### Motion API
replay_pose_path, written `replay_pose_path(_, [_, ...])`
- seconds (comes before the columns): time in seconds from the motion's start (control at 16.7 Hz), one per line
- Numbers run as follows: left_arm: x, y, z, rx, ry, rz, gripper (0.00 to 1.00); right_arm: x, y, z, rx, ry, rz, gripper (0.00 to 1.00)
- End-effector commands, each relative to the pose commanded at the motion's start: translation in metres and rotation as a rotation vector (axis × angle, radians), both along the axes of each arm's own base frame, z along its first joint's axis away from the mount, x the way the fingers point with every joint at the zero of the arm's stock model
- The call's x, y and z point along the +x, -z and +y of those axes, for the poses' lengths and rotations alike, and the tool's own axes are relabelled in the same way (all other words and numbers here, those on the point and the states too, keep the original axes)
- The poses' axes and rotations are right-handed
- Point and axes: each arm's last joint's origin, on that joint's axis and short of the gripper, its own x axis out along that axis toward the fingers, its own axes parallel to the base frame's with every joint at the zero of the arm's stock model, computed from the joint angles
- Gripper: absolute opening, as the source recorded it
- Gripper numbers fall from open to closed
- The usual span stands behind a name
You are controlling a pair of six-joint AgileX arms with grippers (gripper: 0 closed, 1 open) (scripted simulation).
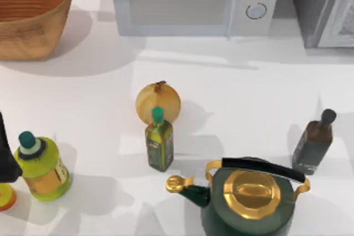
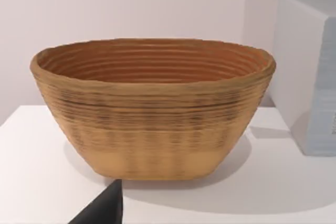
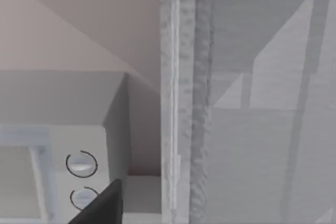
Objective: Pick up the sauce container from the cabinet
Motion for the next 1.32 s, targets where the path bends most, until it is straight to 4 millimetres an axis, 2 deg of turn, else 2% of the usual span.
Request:
replay_pose_path(0.24, [0.0, 0.0, 0.0, 0.0, 0.0, 0.0, 1.0, 0.031, -0.092, 0.009, -0.003, 0.003, -0.015, 1.0])
replay_pose_path(0.36, [0.0, 0.0, 0.0, 0.0, 0.0, 0.0, 1.0, 0.051, -0.131, 0.014, -0.002, 0.008, -0.021, 1.0])
replay_pose_path(0.48, [0.0, 0.0, 0.0, 0.0, 0.0, 0.0, 1.0, 0.072, -0.162, 0.02, -0.001, 0.015, -0.026, 1.0])
replay_pose_path(0.6, [0.0, 0.0, 0.0, 0.0, 0.0, 0.0, 1.0, 0.093, -0.184, 0.026, 0.0, 0.021, -0.026, 1.0])
replay_pose_path(0.72, [0.0, 0.0, 0.0, 0.0, 0.0, 0.0, 1.0, 0.111, -0.197, 0.031, 0.001, 0.026, -0.021, 1.0])
replay_pose_path(0.9, [0.0, 0.0, 0.0, 0.0, 0.0, 0.0, 1.0, 0.129, -0.207, 0.037, 0.002, 0.031, -0.012, 1.0])
replay_pose_path(1.32, [0.0, 0.0, 0.0, 0.0, 0.0, 0.0, 1.0, 0.134, -0.208, 0.039, 0.002, 0.034, -0.013, 1.0])
